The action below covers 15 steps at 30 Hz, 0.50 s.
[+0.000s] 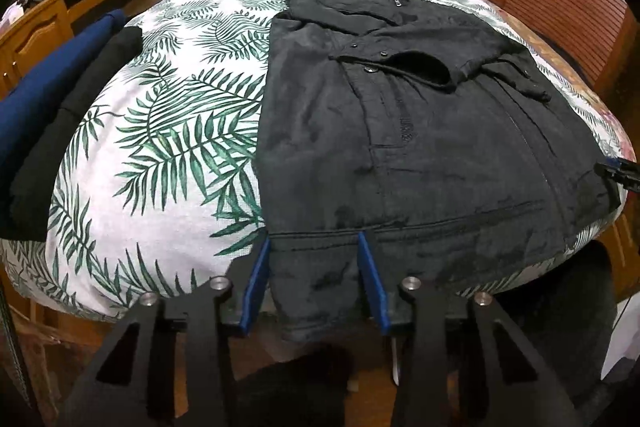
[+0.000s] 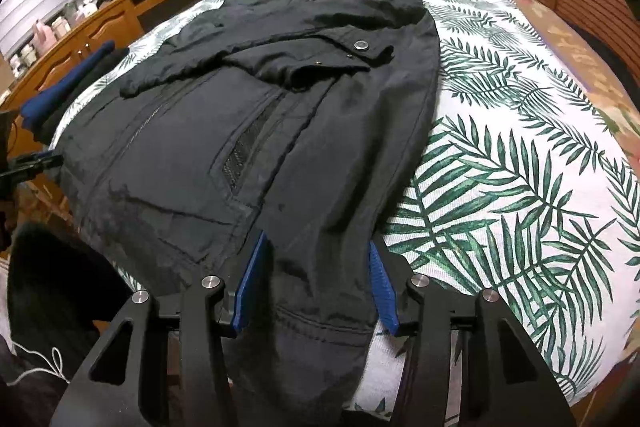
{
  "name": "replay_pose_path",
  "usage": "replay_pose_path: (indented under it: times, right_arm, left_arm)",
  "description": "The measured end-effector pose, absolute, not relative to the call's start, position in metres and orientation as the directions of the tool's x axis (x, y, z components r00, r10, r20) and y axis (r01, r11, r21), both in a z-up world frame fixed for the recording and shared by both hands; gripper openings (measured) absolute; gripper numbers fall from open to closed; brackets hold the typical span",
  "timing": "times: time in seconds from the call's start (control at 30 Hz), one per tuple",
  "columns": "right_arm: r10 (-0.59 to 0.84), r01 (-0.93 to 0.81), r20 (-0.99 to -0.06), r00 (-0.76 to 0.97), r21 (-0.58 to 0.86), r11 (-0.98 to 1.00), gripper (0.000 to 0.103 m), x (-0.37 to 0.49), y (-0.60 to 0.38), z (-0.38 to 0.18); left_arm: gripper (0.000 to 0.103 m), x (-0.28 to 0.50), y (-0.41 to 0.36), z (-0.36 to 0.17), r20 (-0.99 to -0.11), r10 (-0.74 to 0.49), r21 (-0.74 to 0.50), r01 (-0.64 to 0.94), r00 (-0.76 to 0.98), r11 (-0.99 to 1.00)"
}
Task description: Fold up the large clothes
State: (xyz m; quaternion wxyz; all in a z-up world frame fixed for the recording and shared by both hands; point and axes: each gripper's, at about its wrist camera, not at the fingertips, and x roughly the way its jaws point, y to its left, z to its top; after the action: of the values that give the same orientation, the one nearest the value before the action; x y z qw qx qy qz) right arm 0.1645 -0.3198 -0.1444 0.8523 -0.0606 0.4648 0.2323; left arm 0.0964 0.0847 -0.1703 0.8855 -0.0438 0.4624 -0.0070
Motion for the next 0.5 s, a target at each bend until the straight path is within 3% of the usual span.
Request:
replay_pose_path:
  times: [0.1,0.5]
  right_arm:
    - [0.318,-0.423,-0.821,0.475,0.104,0.9,0.048,0.162,-0.317,-0.143]
    - [0.19,-0.271,-0.876,0.444,0.07,0.96,0.045,0.155,-0.319,-0.139]
  left_arm:
    - [0.022,0.097,0.088,-0.166,-0.816,-0.075,-0.087,0.007,0.574,0.996]
    - [0.022,0.107,0.1,-0.165,-0.812,-0.179,-0.124,0.135,0.556,0.983]
